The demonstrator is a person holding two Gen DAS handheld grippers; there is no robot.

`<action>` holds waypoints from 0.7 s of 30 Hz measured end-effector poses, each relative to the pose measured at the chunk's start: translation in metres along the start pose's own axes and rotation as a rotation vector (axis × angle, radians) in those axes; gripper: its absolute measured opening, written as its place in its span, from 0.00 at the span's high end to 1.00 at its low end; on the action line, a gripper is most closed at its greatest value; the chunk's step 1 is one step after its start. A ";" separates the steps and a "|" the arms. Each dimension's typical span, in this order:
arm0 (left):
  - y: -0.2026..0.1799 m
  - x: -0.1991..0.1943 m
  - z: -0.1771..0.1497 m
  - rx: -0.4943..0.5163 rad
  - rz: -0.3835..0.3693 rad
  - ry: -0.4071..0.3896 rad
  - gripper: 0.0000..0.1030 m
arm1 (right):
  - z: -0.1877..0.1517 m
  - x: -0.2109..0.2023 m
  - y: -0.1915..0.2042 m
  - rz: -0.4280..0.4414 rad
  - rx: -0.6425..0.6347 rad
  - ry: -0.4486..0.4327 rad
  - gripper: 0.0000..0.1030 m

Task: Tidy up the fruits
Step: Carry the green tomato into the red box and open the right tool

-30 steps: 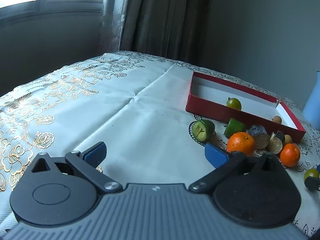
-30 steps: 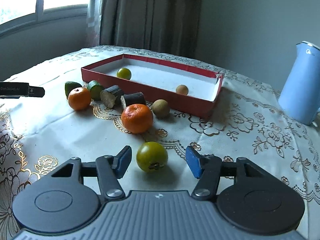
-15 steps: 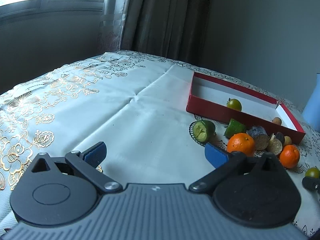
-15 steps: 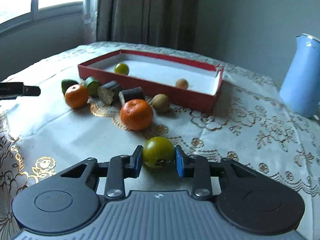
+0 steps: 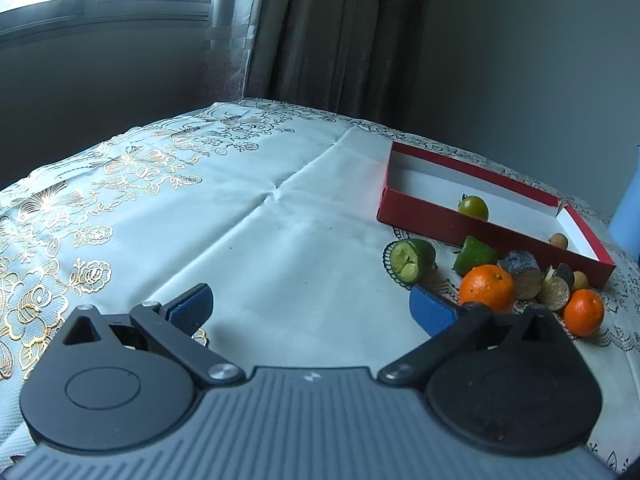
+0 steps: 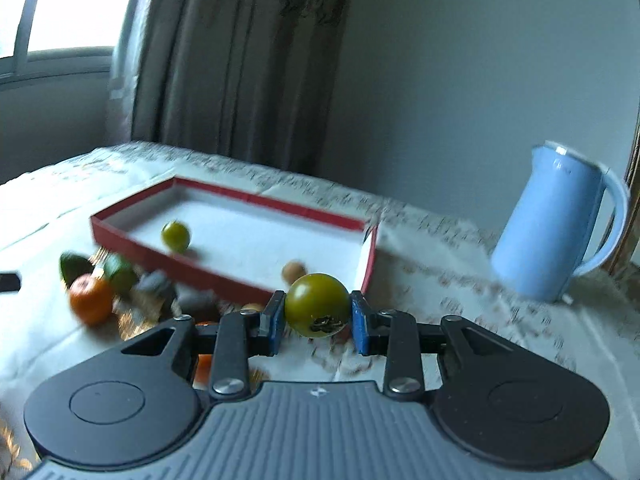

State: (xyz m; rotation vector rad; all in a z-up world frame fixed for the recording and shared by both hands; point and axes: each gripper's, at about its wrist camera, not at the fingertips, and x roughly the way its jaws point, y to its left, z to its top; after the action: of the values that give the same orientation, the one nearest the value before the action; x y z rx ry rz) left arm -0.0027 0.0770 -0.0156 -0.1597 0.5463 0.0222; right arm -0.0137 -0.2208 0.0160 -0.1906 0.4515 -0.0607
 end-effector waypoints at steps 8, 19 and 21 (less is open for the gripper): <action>0.000 0.000 0.000 0.000 -0.001 0.000 0.00 | 0.023 0.015 0.006 -0.015 -0.012 -0.041 0.69; -0.001 0.000 -0.001 0.000 -0.010 0.003 0.00 | 0.029 0.033 0.008 -0.006 0.014 -0.065 0.69; -0.001 0.001 0.000 0.001 -0.011 0.005 0.00 | 0.029 0.040 0.007 0.002 0.023 -0.058 0.69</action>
State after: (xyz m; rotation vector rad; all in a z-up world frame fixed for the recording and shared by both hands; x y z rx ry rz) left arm -0.0019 0.0761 -0.0161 -0.1623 0.5499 0.0106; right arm 0.0347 -0.2131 0.0231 -0.1684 0.3930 -0.0583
